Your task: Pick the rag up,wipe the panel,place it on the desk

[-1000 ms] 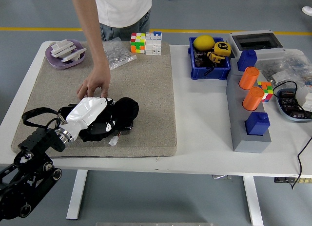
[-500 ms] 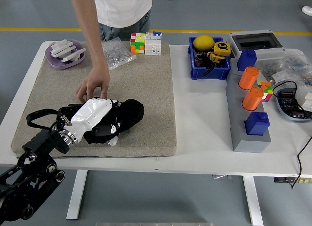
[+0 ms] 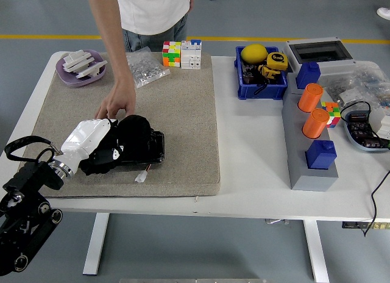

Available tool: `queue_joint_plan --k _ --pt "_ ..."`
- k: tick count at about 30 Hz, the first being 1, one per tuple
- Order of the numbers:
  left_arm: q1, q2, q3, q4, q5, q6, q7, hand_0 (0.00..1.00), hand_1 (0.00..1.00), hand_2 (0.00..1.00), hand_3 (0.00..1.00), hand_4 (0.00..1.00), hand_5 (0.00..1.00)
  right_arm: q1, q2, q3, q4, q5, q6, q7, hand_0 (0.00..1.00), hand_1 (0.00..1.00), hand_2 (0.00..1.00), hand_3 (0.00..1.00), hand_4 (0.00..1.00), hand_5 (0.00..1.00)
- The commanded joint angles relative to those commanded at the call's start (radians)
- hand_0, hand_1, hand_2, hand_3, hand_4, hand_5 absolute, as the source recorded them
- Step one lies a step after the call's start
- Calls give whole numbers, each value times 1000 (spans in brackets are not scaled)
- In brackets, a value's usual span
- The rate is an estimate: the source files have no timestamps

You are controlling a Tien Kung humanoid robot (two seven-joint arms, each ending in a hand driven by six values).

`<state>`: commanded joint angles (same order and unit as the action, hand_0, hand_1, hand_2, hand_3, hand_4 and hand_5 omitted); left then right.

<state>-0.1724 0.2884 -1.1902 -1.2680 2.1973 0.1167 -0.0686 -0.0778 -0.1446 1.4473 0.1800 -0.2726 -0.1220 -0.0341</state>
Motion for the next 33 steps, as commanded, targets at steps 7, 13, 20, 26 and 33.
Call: queue_joint_plan --k 7,13,20,26,33 --pt "32 20 -63 11 31 6 0 272 228 498 396 2 2 1 -1 4 0 -3 -1 0 537 597 650 583 998 484" --pt "65 38 -113 17 44 6 -1 277 229 497 396 2 2 -2 -2 -5 0 8 -1 0 537 596 650 584 998 484" --pt "89 47 -163 14 53 8 -2 279 229 498 395 2 2 -1 -2 8 0 -5 -1 1 537 596 650 584 998 484" --pt "103 53 -204 15 55 11 -2 282 228 496 396 2 2 -4 -2 16 0 -14 0 1 537 595 650 583 998 482" --pt "111 55 -232 10 60 17 0 283 228 496 395 2 2 -6 -2 24 0 -20 -2 2 537 596 650 583 998 482"
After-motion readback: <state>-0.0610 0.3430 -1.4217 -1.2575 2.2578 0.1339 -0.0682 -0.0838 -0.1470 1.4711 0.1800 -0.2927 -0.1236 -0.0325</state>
